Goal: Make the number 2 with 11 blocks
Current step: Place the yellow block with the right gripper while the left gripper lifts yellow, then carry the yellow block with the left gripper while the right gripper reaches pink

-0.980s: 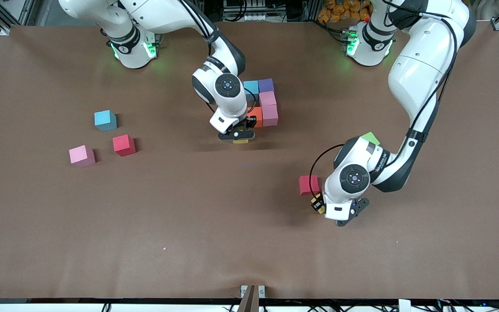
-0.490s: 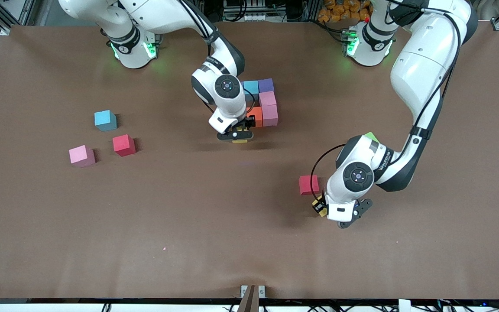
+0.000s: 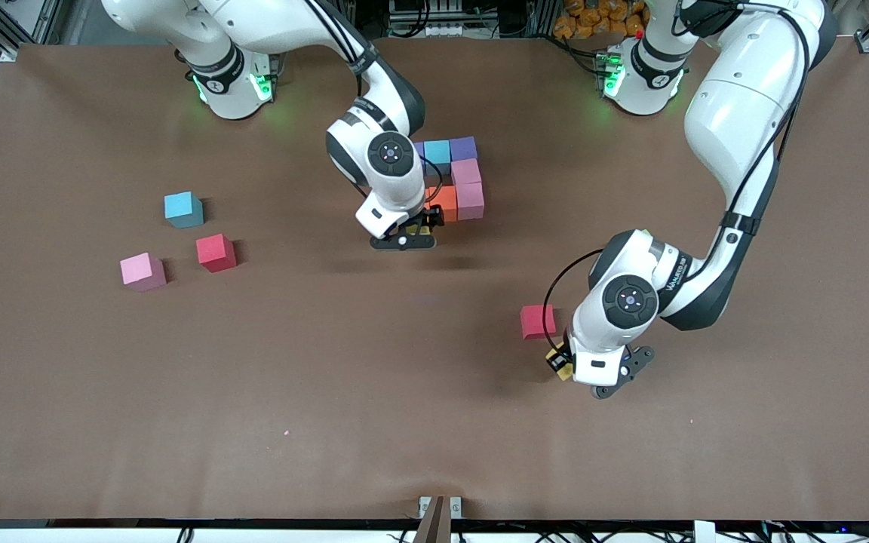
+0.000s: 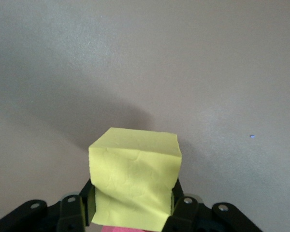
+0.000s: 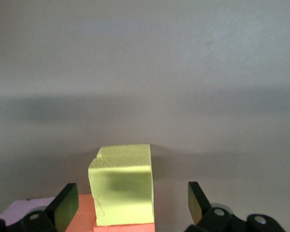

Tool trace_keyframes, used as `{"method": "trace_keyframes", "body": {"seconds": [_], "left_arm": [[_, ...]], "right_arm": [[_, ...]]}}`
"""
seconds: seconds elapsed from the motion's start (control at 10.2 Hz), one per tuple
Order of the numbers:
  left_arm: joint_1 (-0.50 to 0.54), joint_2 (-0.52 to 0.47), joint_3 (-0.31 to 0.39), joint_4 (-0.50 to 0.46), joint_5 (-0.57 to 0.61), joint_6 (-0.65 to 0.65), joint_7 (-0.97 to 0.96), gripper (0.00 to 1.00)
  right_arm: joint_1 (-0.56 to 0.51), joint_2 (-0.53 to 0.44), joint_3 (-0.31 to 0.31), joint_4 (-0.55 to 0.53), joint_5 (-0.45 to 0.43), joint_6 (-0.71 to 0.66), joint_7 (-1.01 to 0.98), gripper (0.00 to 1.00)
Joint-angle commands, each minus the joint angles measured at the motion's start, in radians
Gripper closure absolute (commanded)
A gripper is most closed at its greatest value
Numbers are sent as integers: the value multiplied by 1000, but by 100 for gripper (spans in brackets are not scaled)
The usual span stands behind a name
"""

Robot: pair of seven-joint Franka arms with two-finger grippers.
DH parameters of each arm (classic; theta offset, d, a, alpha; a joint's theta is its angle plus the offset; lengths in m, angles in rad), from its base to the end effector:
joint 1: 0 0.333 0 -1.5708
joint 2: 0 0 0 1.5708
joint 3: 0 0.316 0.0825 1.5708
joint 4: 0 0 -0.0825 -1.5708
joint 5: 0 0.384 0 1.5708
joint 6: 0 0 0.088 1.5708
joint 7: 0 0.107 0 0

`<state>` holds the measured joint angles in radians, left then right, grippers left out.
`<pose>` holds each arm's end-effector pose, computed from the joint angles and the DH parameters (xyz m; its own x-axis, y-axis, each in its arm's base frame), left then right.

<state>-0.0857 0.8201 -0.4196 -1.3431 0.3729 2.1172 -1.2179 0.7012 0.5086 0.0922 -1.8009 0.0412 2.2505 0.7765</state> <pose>0.6860 -0.2788 0.2655 0.7981 0.6018 0.0276 0.6016 -0.7986 0.0182 0.4561 0.4590 0.2606 0.9953 -0.0196 -0.0946 -0.0209 -0.9997 -0.0126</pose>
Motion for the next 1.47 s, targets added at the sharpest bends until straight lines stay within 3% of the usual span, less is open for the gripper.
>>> {"method": "trace_keyframes", "body": {"seconds": [0.0, 0.59, 1.37], "left_arm": [[-3, -51, -2, -14, 14, -19, 15, 40], [-127, -67, -10, -13, 7, -65, 12, 40], [-399, -20, 7, 1, 7, -42, 35, 42]], "right_arm": [[-47, -10, 8, 38, 11, -37, 0, 0], [-277, -35, 4, 26, 8, -108, -221, 0], [-672, -85, 4, -109, -1, -106, -917, 0]]}}
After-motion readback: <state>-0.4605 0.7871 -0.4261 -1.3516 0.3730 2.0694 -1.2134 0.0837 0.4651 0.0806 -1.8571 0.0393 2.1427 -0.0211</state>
